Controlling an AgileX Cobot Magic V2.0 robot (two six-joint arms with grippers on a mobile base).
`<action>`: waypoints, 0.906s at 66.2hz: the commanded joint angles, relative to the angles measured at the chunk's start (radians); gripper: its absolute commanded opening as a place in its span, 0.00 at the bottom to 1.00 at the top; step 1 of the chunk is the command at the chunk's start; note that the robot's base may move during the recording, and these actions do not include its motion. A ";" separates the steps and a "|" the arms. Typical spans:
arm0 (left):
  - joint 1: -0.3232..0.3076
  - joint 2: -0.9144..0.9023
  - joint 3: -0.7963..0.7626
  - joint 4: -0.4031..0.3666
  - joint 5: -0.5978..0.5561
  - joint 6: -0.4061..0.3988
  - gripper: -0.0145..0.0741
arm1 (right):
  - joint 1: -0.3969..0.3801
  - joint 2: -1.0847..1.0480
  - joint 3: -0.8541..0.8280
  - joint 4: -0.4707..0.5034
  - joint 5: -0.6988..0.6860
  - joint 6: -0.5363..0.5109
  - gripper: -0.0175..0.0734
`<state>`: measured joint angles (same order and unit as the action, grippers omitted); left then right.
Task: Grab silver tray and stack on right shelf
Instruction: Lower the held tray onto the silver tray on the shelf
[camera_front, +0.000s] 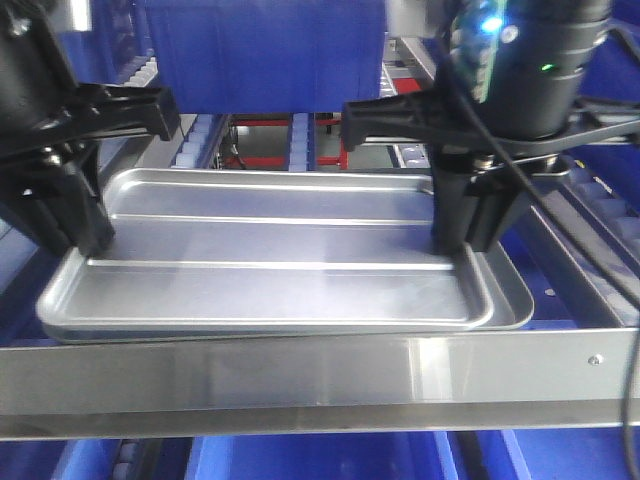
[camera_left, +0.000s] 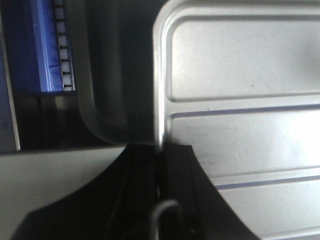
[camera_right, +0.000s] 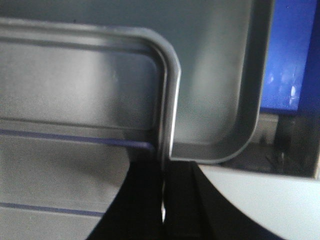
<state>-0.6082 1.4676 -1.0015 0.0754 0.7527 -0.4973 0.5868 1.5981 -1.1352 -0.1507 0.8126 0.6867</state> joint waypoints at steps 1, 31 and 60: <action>0.027 0.026 -0.071 -0.098 -0.094 0.130 0.05 | -0.026 0.024 -0.090 0.042 -0.126 -0.060 0.26; 0.101 0.235 -0.217 -0.156 -0.167 0.199 0.05 | -0.069 0.179 -0.232 0.041 -0.186 -0.067 0.26; 0.101 0.245 -0.230 -0.158 -0.171 0.199 0.05 | -0.069 0.179 -0.232 0.041 -0.209 -0.067 0.26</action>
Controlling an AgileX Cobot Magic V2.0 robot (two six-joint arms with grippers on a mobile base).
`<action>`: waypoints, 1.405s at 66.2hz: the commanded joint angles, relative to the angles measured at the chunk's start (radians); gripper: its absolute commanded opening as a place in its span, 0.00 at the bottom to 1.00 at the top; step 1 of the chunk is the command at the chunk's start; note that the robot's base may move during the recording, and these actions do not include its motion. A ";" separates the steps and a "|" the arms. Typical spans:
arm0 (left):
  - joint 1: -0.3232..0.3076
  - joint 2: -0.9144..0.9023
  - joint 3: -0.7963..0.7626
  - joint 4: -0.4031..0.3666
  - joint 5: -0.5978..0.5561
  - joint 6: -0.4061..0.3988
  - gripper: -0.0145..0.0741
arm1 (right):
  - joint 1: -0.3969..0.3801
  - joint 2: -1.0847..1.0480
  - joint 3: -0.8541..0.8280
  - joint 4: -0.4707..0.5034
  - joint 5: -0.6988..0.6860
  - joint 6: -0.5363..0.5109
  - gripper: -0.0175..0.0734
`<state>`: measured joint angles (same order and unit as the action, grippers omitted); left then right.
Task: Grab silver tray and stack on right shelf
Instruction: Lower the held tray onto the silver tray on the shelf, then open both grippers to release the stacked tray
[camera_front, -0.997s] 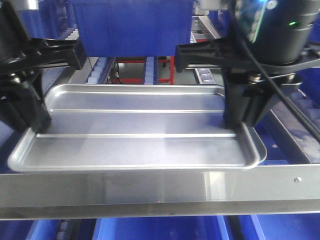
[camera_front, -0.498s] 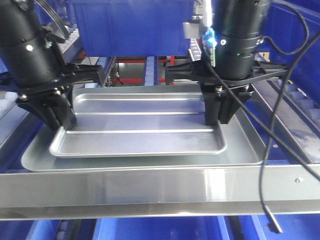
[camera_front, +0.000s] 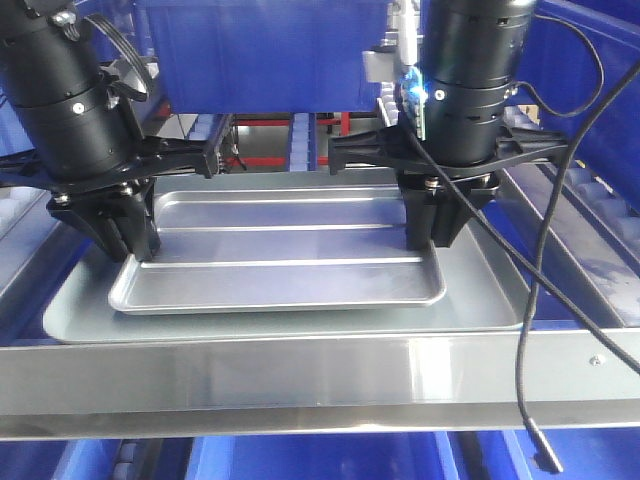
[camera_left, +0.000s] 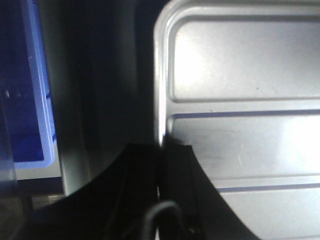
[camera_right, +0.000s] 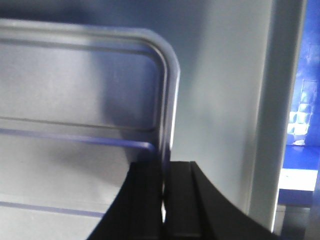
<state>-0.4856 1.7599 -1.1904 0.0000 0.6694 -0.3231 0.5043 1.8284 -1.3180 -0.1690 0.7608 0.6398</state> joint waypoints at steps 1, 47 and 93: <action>-0.021 -0.047 -0.041 -0.082 -0.087 0.025 0.05 | 0.014 -0.052 -0.049 0.060 -0.158 -0.020 0.26; -0.021 -0.045 -0.041 -0.082 -0.083 0.025 0.05 | 0.014 -0.052 -0.049 0.060 -0.150 -0.020 0.58; 0.014 -0.043 -0.041 -0.147 -0.067 0.025 0.30 | 0.014 -0.056 -0.056 0.062 -0.119 -0.020 0.66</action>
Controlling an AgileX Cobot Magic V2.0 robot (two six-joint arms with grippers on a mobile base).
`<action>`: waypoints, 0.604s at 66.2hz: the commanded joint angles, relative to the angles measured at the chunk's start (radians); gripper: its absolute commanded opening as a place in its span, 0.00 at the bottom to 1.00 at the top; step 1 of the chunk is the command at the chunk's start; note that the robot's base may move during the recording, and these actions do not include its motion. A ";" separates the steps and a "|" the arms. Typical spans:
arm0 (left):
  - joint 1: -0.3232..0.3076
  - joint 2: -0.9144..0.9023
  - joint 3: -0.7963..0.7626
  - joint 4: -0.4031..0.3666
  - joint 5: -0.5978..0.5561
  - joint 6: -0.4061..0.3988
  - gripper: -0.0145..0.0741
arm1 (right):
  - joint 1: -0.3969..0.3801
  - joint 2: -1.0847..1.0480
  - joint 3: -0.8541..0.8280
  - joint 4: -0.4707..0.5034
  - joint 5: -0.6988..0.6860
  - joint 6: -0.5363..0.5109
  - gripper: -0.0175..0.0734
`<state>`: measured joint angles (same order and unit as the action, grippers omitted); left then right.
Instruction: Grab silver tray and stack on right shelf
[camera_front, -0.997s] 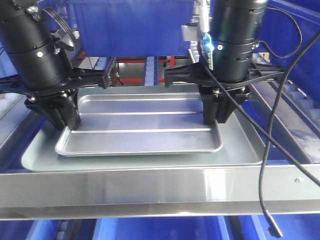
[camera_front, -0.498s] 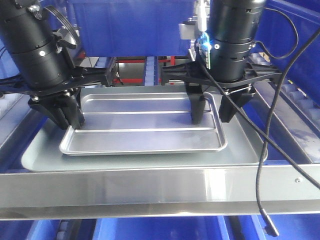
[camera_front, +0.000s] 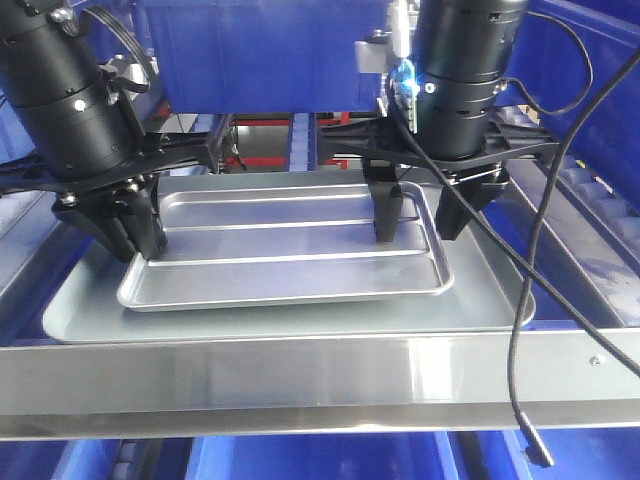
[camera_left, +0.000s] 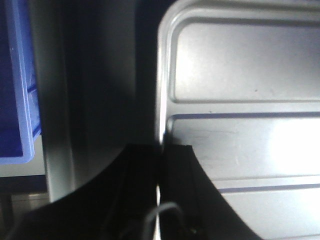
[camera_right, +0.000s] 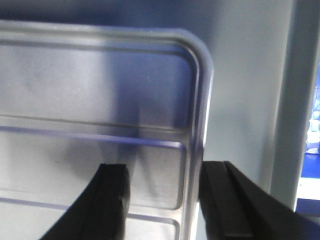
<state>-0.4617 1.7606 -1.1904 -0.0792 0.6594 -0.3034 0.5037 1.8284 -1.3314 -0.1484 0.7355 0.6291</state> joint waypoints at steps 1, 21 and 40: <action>-0.010 -0.044 -0.041 -0.068 -0.059 0.006 0.34 | 0.014 -0.056 -0.043 0.041 -0.094 -0.009 0.67; -0.010 -0.044 -0.041 -0.034 -0.062 0.006 0.65 | -0.049 -0.056 -0.045 0.023 0.013 -0.009 0.88; -0.010 -0.044 -0.096 -0.002 0.020 0.006 0.44 | -0.071 -0.060 -0.068 0.023 0.059 -0.009 0.86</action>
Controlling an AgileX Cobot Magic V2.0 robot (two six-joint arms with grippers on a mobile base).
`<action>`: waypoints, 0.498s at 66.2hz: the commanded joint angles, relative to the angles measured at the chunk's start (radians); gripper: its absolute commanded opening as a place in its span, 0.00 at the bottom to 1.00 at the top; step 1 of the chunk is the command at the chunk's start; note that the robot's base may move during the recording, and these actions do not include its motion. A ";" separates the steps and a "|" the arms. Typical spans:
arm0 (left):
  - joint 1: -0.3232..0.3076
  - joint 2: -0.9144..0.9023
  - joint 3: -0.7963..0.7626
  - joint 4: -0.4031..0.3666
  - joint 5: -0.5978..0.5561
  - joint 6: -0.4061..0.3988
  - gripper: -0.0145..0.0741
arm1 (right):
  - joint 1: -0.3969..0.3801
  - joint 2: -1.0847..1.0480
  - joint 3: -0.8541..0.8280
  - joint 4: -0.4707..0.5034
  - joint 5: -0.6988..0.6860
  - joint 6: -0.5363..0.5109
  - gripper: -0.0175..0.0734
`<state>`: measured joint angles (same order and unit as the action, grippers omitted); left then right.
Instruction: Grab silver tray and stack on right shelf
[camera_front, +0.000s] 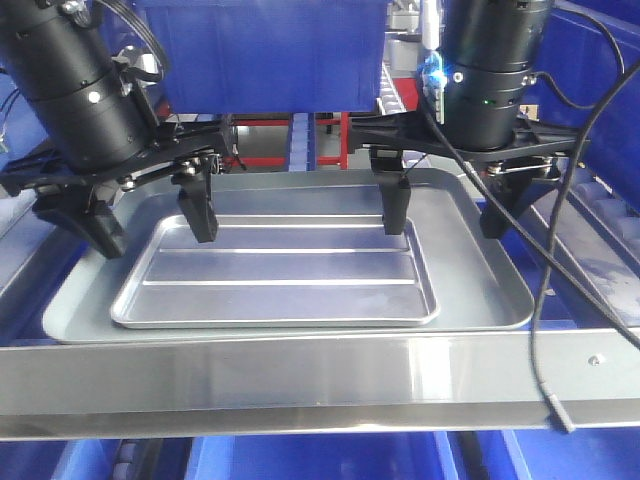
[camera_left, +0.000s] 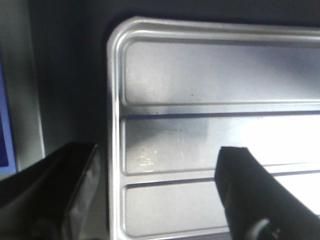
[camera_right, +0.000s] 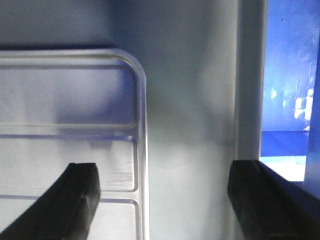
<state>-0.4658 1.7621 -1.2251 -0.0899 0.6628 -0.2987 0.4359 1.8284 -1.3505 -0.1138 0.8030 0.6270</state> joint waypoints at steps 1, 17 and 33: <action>-0.006 -0.045 -0.071 0.009 0.031 0.001 0.40 | -0.003 -0.059 -0.050 -0.011 -0.006 -0.007 0.85; -0.006 -0.045 -0.131 0.059 0.030 0.001 0.07 | -0.003 -0.056 -0.077 -0.010 -0.009 -0.007 0.23; 0.011 -0.057 -0.142 0.060 0.126 0.001 0.06 | 0.003 -0.094 -0.095 -0.005 0.012 -0.007 0.25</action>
<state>-0.4616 1.7621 -1.3335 -0.0180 0.7842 -0.2965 0.4359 1.8214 -1.4061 -0.1120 0.8381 0.6270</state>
